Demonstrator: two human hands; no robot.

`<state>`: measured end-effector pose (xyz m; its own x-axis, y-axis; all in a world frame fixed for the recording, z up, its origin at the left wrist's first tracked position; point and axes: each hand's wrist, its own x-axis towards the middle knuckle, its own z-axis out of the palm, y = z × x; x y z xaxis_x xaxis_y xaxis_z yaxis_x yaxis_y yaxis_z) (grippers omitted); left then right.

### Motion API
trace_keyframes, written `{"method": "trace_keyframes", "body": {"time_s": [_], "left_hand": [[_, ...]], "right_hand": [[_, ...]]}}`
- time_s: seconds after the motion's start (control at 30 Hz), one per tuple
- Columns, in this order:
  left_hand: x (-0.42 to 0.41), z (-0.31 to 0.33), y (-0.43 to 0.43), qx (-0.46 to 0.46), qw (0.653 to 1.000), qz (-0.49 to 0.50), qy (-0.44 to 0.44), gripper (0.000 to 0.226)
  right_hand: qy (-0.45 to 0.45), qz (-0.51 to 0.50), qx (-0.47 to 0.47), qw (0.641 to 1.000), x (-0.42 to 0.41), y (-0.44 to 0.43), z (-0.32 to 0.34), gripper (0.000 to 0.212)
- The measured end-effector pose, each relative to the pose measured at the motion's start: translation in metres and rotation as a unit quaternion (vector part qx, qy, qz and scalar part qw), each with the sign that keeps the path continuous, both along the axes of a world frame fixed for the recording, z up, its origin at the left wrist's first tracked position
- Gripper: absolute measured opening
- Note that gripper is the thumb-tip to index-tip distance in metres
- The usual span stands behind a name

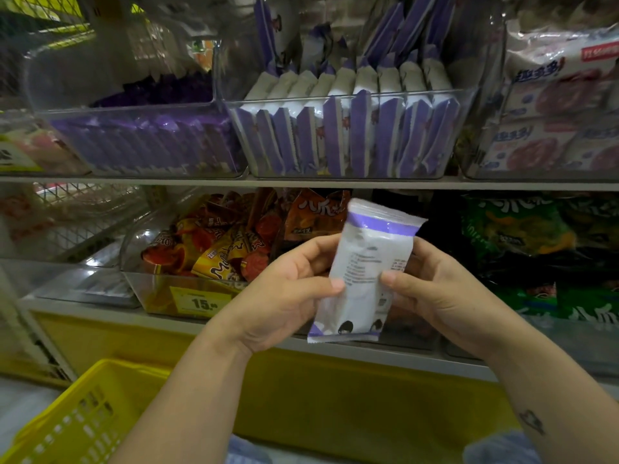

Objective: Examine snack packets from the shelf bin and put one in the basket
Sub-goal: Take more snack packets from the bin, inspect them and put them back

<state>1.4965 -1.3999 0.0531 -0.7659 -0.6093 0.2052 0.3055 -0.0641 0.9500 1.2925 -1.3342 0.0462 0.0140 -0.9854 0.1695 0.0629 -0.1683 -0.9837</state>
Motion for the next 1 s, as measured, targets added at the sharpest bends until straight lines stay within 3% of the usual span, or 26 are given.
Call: {"method": "trace_keyframes", "body": {"time_s": [0.13,0.23,0.33,0.57,0.7,0.77,0.87,1.0], "left_hand": [[-0.002,0.005,-0.002,-0.073,0.987,0.14,0.036,0.05],[0.004,0.009,-0.003,-0.264,0.93,0.251,-0.052,0.053],[0.006,0.009,0.0,-0.36,0.89,0.236,-0.151,0.06],[0.008,0.009,-0.003,-0.325,0.915,0.177,-0.159,0.031],[0.021,0.011,-0.011,-0.27,0.936,0.208,-0.084,0.025],[0.029,0.012,-0.017,-0.23,0.944,0.233,-0.039,0.027],[0.037,0.012,-0.024,-0.175,0.955,0.239,0.002,0.028],[0.036,0.009,-0.024,-0.13,0.965,0.226,0.032,0.03]], "right_hand": [[0.066,-0.022,-0.033,0.997,0.001,0.002,0.002,0.042],[0.141,-0.043,-0.056,0.988,0.005,0.004,0.006,0.046],[0.232,-0.05,-0.093,0.967,0.015,0.006,0.009,0.046],[0.288,-0.092,-0.134,0.944,0.028,0.007,0.01,0.044],[0.27,-0.097,-0.123,0.95,0.016,0.01,0.015,0.054],[0.254,-0.101,-0.112,0.955,0.006,0.012,0.018,0.046],[0.209,-0.107,-0.12,0.965,-0.001,0.012,0.021,0.016],[0.181,-0.122,-0.13,0.967,0.003,0.012,0.021,0.006]]}}
